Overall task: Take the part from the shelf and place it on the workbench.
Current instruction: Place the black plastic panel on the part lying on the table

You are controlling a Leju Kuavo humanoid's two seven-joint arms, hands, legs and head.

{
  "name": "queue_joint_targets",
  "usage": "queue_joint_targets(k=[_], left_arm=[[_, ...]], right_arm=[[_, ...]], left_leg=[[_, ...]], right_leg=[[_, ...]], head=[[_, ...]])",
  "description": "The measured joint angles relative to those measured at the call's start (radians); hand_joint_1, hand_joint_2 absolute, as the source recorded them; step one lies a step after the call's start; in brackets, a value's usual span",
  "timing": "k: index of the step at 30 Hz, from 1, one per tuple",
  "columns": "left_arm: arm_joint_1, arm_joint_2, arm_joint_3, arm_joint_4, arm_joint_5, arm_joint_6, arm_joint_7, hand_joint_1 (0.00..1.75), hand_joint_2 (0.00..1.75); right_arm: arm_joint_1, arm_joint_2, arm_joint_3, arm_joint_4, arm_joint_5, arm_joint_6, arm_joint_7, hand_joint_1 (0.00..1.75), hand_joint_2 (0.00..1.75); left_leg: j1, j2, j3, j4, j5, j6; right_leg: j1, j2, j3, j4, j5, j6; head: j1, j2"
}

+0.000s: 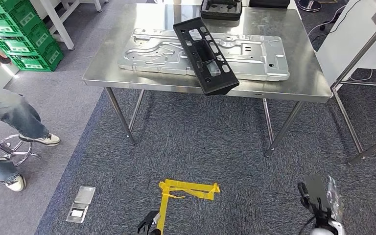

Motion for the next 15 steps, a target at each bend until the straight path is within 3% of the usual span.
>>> queue_joint_targets(k=[1,2,4,6,8,10,11,12,14,15], left_arm=[[0.001,0.002,0.001,0.0,0.004,0.003,0.0,0.0,0.0],[0.004,0.006,0.003,0.0,0.009,0.008,-0.001,0.0,0.0],[0.017,0.024,0.007,0.001,0.023,0.013,-0.007,0.0,0.0],[0.027,0.043,0.017,0.001,0.042,0.015,-0.022,0.0,0.0],[0.029,0.055,0.033,0.001,0.066,0.023,-0.036,0.0,0.0],[0.026,0.059,0.049,0.001,0.082,0.038,-0.041,0.0,0.0],[0.023,0.06,0.056,0.0,0.085,0.044,-0.043,0.0,0.0],[0.02,0.06,0.061,0.0,0.084,0.049,-0.044,0.0,0.0],[0.015,0.062,0.071,0.0,0.079,0.055,-0.049,0.0,0.0],[0.013,0.063,0.075,-0.001,0.076,0.057,-0.054,0.0,0.0]], right_arm=[[0.018,-0.011,-0.016,0.021,-0.009,0.012,-0.002,0.0,0.0],[0.036,-0.022,-0.032,0.041,-0.018,0.028,-0.005,0.0,0.0],[0.072,-0.042,-0.062,0.081,-0.044,0.075,-0.023,0.0,0.0],[0.106,-0.061,-0.096,0.12,-0.082,0.14,-0.06,0.0,0.87],[0.135,-0.077,-0.132,0.16,-0.12,0.226,-0.097,0.0,1.75],[0.16,-0.087,-0.16,0.196,-0.141,0.298,-0.103,0.0,1.75],[0.171,-0.088,-0.172,0.214,-0.144,0.317,-0.09,0.0,1.75],[0.184,-0.088,-0.182,0.232,-0.142,0.325,-0.069,0.0,1.75],[0.211,-0.082,-0.194,0.267,-0.131,0.327,-0.013,0.0,1.75],[0.224,-0.078,-0.197,0.281,-0.123,0.327,0.015,0.0,1.75]], left_leg=[[0.0,0.0,0.014,0.001,0.004,0.001],[-0.001,0.001,0.045,-0.04,0.026,0.004],[-0.001,0.001,0.13,-0.183,0.081,0.015],[-0.003,0.0,0.18,-0.287,0.103,0.025],[-0.006,-0.001,0.182,-0.313,0.103,0.033],[-0.003,0.0,0.179,-0.321,0.114,0.043],[0.0,0.001,0.178,-0.325,0.121,0.048],[0.004,0.002,0.175,-0.327,0.127,0.052],[0.005,0.003,0.164,-0.326,0.134,0.054],[0.006,0.003,0.16,-0.325,0.136,0.052]], right_leg=[[0.001,-0.001,-0.002,0.003,0.001,0.0],[0.002,-0.001,-0.004,0.005,0.001,0.0],[0.004,-0.001,-0.008,0.012,0.002,0.002],[0.006,0.0,-0.018,0.021,0.006,0.01],[0.006,-0.001,-0.03,0.025,0.014,0.021],[0.003,0.003,-0.038,0.03,0.012,0.033],[0.002,0.008,-0.05,0.056,-0.007,0.04],[-0.001,0.014,-0.073,0.105,-0.037,0.047],[-0.009,0.022,-0.137,0.253,-0.112,0.061],[-0.014,0.023,-0.161,0.31,-0.133,0.066]], head=[[0.0,0.0],[0.0,0.0],[0.0,0.0],[0.002,0.0],[0.001,0.0],[0.001,0.0],[0.002,0.0],[0.004,0.0],[0.008,0.0],[0.008,0.0]])
